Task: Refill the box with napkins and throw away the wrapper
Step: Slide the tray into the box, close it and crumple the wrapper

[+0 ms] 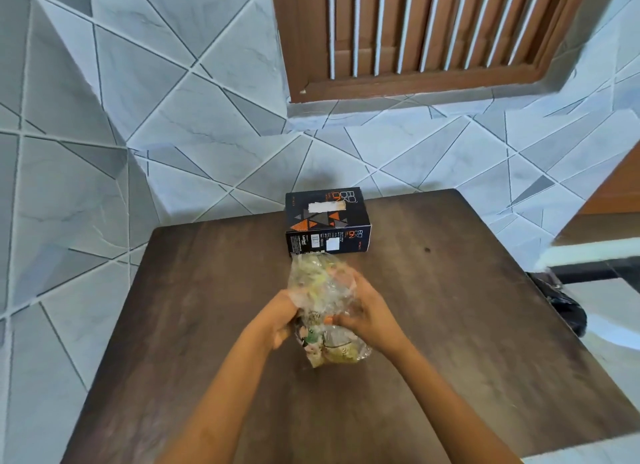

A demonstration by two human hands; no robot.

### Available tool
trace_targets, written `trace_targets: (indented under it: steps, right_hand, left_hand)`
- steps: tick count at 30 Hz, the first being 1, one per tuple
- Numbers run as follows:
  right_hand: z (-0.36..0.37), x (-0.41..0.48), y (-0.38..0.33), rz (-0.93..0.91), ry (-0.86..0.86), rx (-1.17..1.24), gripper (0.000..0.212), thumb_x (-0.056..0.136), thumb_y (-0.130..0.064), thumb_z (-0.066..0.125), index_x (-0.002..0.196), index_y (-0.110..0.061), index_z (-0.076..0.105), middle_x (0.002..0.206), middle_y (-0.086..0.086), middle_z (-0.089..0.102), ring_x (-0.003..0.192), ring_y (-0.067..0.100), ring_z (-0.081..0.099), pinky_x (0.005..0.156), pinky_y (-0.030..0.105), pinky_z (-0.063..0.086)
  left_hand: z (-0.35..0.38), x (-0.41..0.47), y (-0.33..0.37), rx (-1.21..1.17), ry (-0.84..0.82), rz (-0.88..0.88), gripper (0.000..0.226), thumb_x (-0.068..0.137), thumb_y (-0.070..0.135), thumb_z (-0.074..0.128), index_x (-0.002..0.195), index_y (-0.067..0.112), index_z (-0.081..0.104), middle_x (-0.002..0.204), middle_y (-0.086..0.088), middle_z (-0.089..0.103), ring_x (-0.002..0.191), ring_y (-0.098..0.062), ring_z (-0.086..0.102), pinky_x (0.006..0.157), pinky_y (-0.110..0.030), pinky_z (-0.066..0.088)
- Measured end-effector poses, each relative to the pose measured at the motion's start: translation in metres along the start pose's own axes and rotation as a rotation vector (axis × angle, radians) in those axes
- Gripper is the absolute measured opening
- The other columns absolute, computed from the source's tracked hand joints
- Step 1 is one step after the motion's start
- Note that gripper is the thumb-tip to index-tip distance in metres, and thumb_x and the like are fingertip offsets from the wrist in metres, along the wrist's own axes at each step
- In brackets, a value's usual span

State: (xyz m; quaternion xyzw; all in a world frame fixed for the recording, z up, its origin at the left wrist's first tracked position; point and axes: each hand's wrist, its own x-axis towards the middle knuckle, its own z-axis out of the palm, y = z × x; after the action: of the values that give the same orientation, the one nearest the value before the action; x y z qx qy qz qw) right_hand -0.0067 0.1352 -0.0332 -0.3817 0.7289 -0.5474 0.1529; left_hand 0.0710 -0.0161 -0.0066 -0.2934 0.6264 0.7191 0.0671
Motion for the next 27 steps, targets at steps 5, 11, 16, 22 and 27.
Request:
trace_targets:
  steps: [5, 11, 16, 22, 27]
  right_hand:
    - [-0.011, 0.001, 0.011, 0.230, 0.348, 0.067, 0.016, 0.077, -0.022, 0.073, 0.065, -0.029, 0.065, 0.053, -0.013, 0.063, 0.051, -0.002, 0.056, 0.054, 0.024, 0.045]
    - [-0.011, 0.004, 0.005, 0.319, 0.123, -0.026, 0.020, 0.081, -0.019, 0.067, 0.080, 0.001, 0.067, 0.077, 0.013, 0.072, 0.069, 0.015, 0.064, 0.066, 0.035, 0.051]
    - [-0.028, -0.009, -0.010, 0.365, -0.087, 0.363, 0.035, 0.087, -0.007, 0.057, 0.118, -0.014, 0.042, 0.108, -0.004, 0.063, 0.084, 0.001, 0.065, 0.068, 0.015, 0.051]
    - [-0.045, -0.019, -0.010, 0.279, -0.257, 0.301, 0.102, 0.071, -0.004, 0.075, 0.142, -0.040, 0.011, 0.126, -0.033, 0.034, 0.108, 0.003, 0.059, 0.091, 0.024, 0.052]
    - [-0.042, -0.016, 0.002, 0.273, 0.021, 0.122, 0.052, 0.070, -0.002, 0.074, 0.114, -0.026, 0.059, 0.104, -0.004, 0.069, 0.087, 0.007, 0.065, 0.081, 0.030, 0.055]
  left_hand:
    - [0.001, -0.014, 0.001, -0.123, -0.213, 0.118, 0.038, 0.089, 0.020, 0.056, 0.125, 0.029, 0.047, 0.117, -0.005, 0.060, 0.099, -0.019, 0.062, 0.082, -0.035, 0.054]
    - [0.006, -0.013, 0.002, 0.391, -0.176, 0.390, 0.081, 0.068, 0.036, 0.078, 0.132, 0.055, 0.033, 0.150, 0.016, 0.025, 0.133, -0.004, 0.035, 0.107, -0.035, 0.039]
    - [0.003, -0.001, 0.007, 0.369, 0.091, 0.418, 0.033, 0.080, 0.008, 0.068, 0.098, 0.035, 0.067, 0.107, -0.005, 0.070, 0.099, -0.021, 0.067, 0.080, -0.033, 0.057]
    - [0.017, 0.004, 0.006, 0.241, 0.074, 0.334, 0.017, 0.083, 0.002, 0.063, 0.081, 0.018, 0.067, 0.076, 0.001, 0.068, 0.066, -0.006, 0.061, 0.059, -0.019, 0.048]
    - [0.039, 0.011, 0.000, 0.066, 0.115, 0.308, 0.009, 0.085, 0.005, 0.060, 0.092, 0.008, 0.065, 0.081, -0.004, 0.067, 0.067, -0.008, 0.061, 0.053, -0.013, 0.048]
